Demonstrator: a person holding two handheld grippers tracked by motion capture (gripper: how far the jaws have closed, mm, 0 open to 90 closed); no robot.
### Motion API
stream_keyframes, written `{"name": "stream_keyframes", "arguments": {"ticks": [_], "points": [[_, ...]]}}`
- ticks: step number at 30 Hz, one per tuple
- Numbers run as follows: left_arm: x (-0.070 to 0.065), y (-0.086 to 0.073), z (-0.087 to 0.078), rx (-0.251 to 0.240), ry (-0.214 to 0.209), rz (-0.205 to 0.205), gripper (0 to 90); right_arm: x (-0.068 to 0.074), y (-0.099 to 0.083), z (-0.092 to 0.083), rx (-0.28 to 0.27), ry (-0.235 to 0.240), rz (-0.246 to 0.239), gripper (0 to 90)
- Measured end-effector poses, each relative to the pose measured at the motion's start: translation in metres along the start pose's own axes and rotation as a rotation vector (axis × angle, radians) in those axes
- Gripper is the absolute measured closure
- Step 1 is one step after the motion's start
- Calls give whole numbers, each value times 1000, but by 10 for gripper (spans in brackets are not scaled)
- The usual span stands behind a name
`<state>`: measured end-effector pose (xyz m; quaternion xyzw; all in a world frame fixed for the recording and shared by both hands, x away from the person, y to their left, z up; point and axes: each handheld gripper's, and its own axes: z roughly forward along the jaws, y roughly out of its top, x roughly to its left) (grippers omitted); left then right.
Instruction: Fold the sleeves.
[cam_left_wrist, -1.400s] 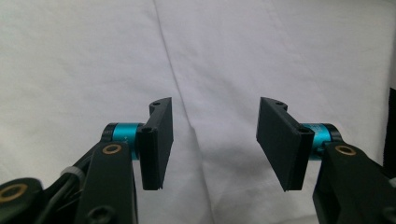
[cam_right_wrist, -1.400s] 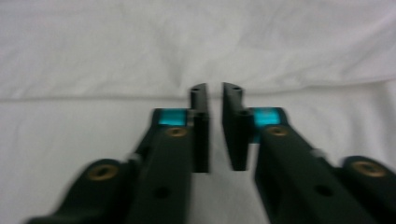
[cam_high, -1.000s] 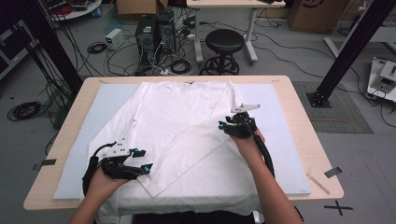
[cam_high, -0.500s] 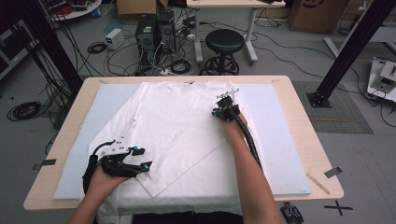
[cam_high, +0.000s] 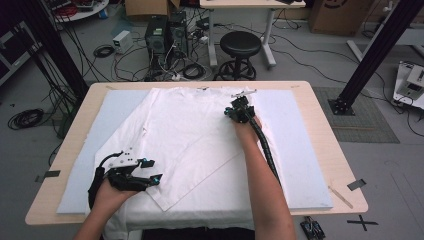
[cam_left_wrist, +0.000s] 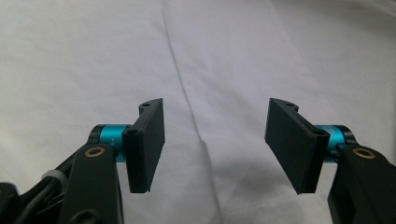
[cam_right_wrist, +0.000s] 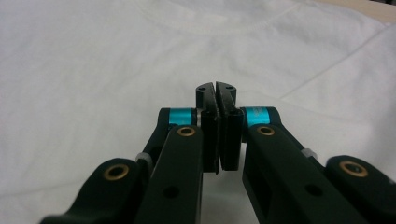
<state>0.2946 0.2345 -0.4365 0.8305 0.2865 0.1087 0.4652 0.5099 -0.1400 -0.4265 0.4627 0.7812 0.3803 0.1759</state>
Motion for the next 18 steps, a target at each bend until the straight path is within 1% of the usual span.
{"name": "stream_keyframes", "arguments": {"ticks": [1,3,6,7,8,9,10,11,12,14,15,16,18], "points": [[0,0,0,3,1,4,379,0,2,-1,-11,5,-4,897],[1,0,0,7,-2,5,379,1,8,-4,-36,-1,-11,897],[0,0,1,9,-3,5,379,3,16,-7,-45,-4,-8,896],[0,0,1,8,-1,5,379,4,17,-6,-47,-7,-18,876],[0,0,1,8,-1,5,379,4,17,-6,-47,-7,-18,876],[0,0,1,8,-1,5,379,5,17,-6,-46,-20,-18,784],[0,0,-1,6,-1,7,379,4,16,-7,-30,-11,-1,702],[0,0,-1,6,-1,7,379,4,16,-7,-30,-11,-1,702],[0,-1,-2,2,0,-2,379,2,13,-13,-19,-24,2,666],[0,-2,-3,4,1,0,379,-4,8,-23,-30,-52,-1,666],[0,-2,-3,2,5,-1,379,-7,4,-29,-26,-70,0,667],[0,-2,-4,3,5,-2,379,-12,0,-34,-21,-95,0,667],[0,-2,-5,2,11,0,379,-25,-9,-43,5,-117,12,666]]}}
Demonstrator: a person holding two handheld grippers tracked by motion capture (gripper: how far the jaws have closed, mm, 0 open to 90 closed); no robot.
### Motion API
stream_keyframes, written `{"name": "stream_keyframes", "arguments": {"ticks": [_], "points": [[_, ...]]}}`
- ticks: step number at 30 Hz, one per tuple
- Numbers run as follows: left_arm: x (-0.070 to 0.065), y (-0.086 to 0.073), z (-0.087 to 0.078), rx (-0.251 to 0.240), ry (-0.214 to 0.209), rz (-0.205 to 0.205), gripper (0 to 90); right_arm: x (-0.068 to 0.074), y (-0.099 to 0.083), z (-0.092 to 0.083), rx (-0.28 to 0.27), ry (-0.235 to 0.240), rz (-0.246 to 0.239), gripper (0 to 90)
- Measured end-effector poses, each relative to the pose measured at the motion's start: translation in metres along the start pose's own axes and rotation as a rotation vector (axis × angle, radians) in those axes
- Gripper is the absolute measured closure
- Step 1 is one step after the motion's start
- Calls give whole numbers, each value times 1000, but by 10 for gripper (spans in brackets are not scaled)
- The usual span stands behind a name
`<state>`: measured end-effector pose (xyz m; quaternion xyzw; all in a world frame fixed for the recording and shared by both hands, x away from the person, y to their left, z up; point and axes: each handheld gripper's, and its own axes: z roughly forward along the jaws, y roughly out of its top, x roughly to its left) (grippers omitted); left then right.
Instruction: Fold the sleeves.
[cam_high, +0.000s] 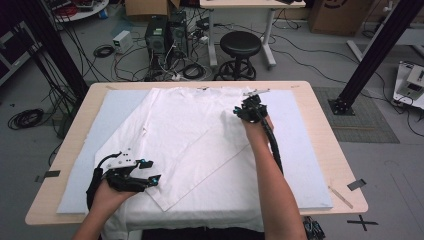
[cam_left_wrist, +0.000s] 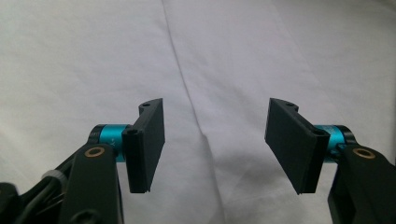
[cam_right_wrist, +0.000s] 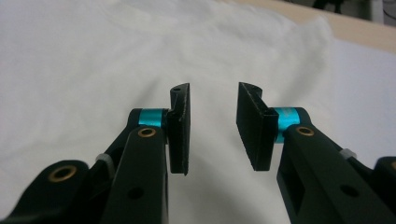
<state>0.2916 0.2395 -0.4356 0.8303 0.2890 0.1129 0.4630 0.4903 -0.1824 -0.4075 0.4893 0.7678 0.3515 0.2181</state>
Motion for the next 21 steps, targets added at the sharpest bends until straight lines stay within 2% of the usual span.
{"name": "stream_keyframes", "arguments": {"ticks": [2,4,5,8,9,11,13,14,16,17,18,21], "points": [[-1,0,-1,-5,3,0,379,-13,-10,-7,11,-45,8,667],[-1,0,-1,-6,2,-1,379,-27,-21,-10,33,-61,32,667],[-2,1,0,-4,2,3,379,-32,-26,-10,50,-82,27,667],[-3,1,2,0,-1,5,379,-45,-43,-4,114,-81,50,667],[-3,1,2,2,-1,5,379,-48,-48,-2,115,-71,52,679],[-3,0,3,6,-4,4,379,-50,-53,-5,86,-54,66,800],[-4,0,3,9,-3,0,379,-52,-52,-8,84,-71,49,840],[-4,-1,3,10,-3,0,379,-54,-52,-9,79,-84,60,844],[-3,-1,3,12,-4,3,379,-59,-54,-11,74,-104,101,845],[-3,-1,3,12,-4,3,379,-59,-54,-11,74,-104,101,845],[-4,-1,3,10,-6,2,379,-62,-56,-11,77,-94,129,842],[-6,-1,2,8,-10,3,379,-61,-57,-11,81,-105,122,703]]}}
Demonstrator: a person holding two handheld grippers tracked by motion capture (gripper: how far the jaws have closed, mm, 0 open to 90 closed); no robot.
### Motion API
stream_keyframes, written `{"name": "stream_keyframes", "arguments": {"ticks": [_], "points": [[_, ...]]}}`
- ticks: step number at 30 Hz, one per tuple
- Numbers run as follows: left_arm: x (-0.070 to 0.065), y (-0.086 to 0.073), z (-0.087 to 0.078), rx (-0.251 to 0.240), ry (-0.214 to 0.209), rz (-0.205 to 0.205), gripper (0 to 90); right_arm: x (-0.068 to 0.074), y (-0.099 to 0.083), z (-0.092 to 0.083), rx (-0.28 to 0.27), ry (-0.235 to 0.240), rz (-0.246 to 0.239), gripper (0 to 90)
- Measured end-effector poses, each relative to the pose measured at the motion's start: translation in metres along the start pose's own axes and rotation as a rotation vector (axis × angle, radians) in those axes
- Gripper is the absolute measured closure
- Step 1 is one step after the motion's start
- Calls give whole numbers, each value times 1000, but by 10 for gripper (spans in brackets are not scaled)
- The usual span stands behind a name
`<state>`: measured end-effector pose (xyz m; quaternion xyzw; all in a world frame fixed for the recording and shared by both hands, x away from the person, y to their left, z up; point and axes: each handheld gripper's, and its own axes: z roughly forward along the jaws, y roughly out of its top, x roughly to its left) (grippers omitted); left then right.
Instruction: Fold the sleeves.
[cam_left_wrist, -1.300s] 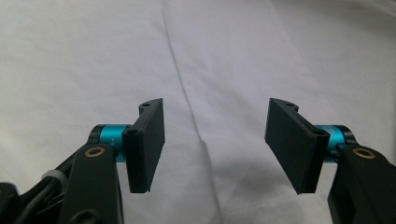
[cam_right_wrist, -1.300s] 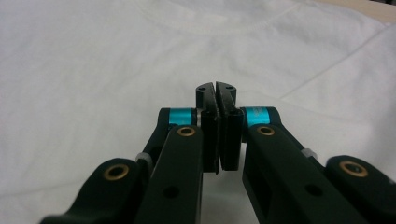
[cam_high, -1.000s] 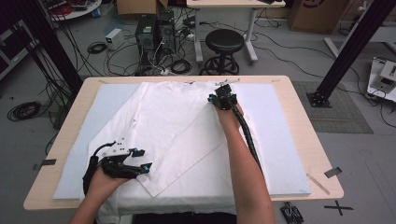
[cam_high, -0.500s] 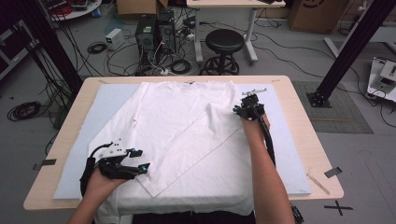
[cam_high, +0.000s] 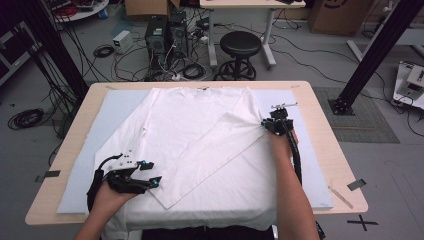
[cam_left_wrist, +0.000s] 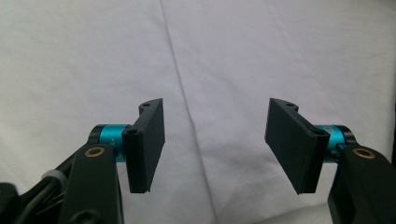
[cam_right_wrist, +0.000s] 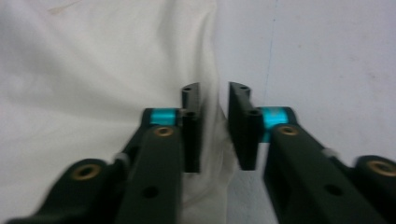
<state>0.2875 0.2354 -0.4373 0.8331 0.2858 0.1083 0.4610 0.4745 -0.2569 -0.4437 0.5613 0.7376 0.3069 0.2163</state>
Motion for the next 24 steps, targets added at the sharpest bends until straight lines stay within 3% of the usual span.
{"name": "stream_keyframes", "arguments": {"ticks": [1,4,6,10,11,12,13,16,17,21,24], "points": [[-1,0,0,0,0,0,379,1,1,-3,-2,-7,5,654],[-5,0,-1,0,-10,8,379,2,0,-10,-20,2,5,627],[-10,-1,-2,-1,-24,19,379,3,-2,-24,-50,-8,-15,592],[-16,-2,-3,8,-37,36,379,5,-7,-45,-91,-7,-45,586],[-24,-4,-1,24,-38,48,380,6,-12,-57,-114,-2,-65,583],[-24,-4,-1,24,-38,48,387,6,-12,-57,-114,-2,-65,583],[-29,-6,5,44,-58,48,387,6,-15,-63,-123,4,-72,582],[-37,-10,16,103,-62,77,466,10,-29,-82,-144,34,-87,578],[-41,-10,16,102,-27,107,500,11,-33,-87,-153,41,-96,577],[-43,-9,15,106,-40,139,747,20,-49,-100,-190,75,-111,577],[-43,-8,13,110,-35,136,826,25,-56,-102,-201,88,-121,577]]}}
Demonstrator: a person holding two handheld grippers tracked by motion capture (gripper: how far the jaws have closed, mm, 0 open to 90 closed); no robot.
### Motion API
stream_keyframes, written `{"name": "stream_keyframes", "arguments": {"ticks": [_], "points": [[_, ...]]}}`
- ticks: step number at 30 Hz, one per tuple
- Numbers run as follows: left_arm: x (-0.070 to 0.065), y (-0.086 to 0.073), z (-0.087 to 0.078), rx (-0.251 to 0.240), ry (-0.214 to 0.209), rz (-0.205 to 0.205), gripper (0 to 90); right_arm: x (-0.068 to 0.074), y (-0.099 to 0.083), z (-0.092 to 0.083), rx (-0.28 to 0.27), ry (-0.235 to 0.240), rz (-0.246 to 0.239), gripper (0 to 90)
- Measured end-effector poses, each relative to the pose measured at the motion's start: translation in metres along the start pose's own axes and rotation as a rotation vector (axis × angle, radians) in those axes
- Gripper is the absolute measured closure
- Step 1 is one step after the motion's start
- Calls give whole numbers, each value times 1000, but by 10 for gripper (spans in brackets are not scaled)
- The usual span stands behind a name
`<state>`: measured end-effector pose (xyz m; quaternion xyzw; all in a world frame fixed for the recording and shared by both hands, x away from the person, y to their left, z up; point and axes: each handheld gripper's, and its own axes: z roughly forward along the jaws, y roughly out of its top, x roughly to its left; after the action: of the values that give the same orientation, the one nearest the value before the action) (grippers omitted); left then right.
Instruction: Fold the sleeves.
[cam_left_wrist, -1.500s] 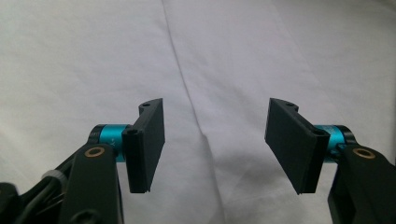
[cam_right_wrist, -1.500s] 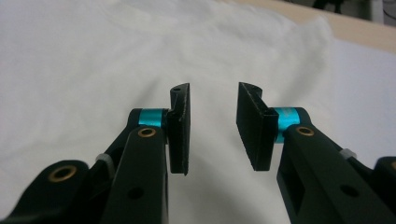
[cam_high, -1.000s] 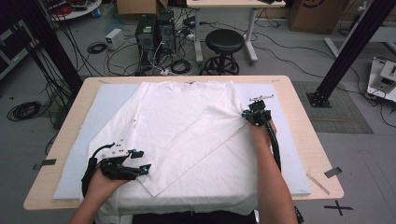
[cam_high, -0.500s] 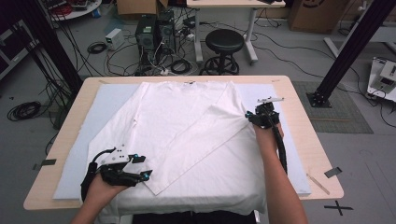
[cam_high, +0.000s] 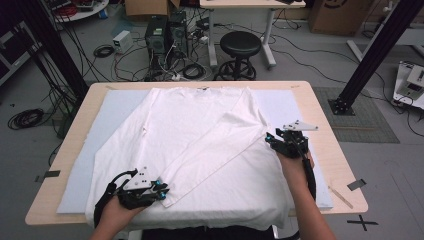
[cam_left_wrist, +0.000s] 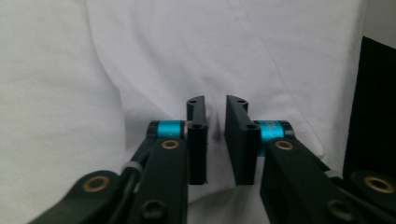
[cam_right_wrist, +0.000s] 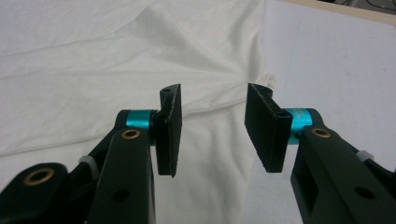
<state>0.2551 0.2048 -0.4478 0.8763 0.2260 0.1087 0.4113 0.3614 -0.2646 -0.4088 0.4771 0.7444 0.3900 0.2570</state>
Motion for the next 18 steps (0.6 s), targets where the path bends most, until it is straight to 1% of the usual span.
{"name": "stream_keyframes", "arguments": {"ticks": [1,2,3,4,7,10,11,15,16,17,18], "points": [[0,0,0,0,0,0,864,0,0,0,0,0,0,577],[-1,-1,-3,-4,3,-19,864,4,-5,0,-4,5,-10,577],[-3,-2,-5,-6,4,-21,871,6,-6,2,12,12,-13,577],[-4,-2,-6,-10,5,-24,873,5,-6,2,7,7,-16,577],[-11,-4,-12,-22,-2,-25,875,0,-6,0,-7,7,9,577],[-16,-7,-17,-22,-6,-24,876,-3,-7,-2,-14,2,18,578],[-18,-8,-17,-20,-9,-32,876,-4,-8,-2,-12,0,20,578],[-19,-10,-16,-10,-11,-38,873,-8,-10,-3,-12,-4,26,578],[-19,-10,-15,-14,-7,-40,858,-9,-10,-3,-13,-4,29,578],[-19,-10,-15,-14,-7,-40,794,-9,-10,-3,-13,-4,29,578],[-19,-10,-15,-24,16,-43,794,-9,-11,-3,-15,-4,30,578]]}}
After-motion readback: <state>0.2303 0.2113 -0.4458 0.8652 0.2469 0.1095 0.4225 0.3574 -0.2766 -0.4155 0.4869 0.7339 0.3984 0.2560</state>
